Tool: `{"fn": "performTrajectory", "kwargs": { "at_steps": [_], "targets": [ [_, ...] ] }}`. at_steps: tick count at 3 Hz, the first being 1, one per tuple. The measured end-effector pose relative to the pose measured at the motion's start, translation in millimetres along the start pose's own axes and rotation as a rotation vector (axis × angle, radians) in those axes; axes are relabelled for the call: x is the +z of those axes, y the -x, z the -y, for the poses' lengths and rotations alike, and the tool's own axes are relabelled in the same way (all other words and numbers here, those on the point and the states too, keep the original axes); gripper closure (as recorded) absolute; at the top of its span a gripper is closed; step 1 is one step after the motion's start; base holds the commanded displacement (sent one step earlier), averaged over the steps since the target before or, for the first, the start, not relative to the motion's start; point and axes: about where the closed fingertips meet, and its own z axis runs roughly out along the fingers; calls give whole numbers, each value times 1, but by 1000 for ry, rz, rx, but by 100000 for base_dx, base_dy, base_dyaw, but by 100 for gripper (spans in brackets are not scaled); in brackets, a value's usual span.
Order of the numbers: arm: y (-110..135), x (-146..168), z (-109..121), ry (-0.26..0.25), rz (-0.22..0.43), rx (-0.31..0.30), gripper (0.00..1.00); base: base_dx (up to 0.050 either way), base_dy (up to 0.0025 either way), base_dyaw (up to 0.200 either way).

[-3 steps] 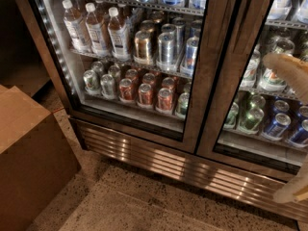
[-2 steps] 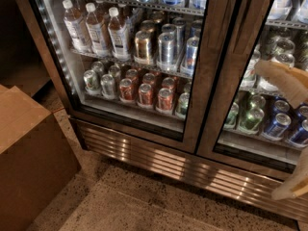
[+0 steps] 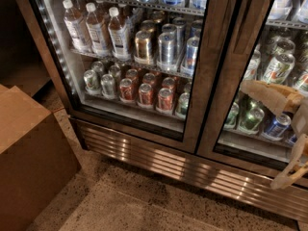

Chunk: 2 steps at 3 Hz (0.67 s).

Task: Open left fridge door

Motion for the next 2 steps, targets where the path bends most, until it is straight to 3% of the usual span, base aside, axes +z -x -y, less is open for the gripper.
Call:
{"fn": "performTrajectory", "kwargs": {
  "at_steps": [2],
  "targets": [
    [13,0,8,-20,-20,0,0,0,0,0]
  ]
}}
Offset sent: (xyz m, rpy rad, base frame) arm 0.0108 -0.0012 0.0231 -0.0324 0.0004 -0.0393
